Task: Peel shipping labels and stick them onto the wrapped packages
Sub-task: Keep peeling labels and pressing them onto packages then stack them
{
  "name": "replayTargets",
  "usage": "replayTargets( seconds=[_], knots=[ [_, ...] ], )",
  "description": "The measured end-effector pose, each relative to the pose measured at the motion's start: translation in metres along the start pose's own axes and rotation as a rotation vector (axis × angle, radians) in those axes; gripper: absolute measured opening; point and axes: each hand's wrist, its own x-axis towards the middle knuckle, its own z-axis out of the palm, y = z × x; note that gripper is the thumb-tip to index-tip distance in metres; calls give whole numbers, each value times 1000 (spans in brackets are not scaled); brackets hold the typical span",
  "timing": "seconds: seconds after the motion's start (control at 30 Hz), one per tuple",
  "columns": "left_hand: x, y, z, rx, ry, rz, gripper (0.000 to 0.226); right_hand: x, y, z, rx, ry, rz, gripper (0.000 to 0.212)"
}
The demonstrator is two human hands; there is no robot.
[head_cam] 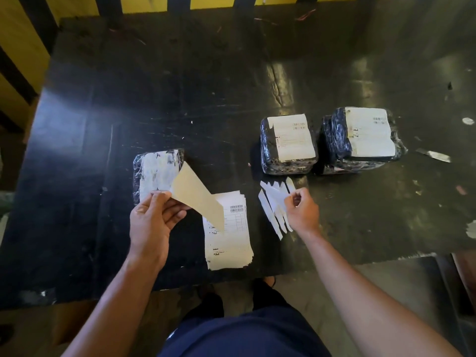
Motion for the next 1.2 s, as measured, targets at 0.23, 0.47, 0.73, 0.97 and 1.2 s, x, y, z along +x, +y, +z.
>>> replayTargets(
  seconds=[0.23,0.47,0.73,0.97,1.2],
  knots=[
    [-7,-8,11,-31,-22,-44,23,-9,20,8,-153,-74,-11,35],
    [-6,-12,13,-56,-44,-65,20,-55,-21,-14,-117,122,-404,28],
    [-6,-12,13,-54,-16,-63,18,-115,-101,14,-196,96,-909,28],
    [-3,-15,4,-119,1,-67,19,-115,-111,33,-229,116,-932,17],
    [18,-22,-21,-32,144,-80,28,-105,-116,38,149,-160,-488,14]
  ],
)
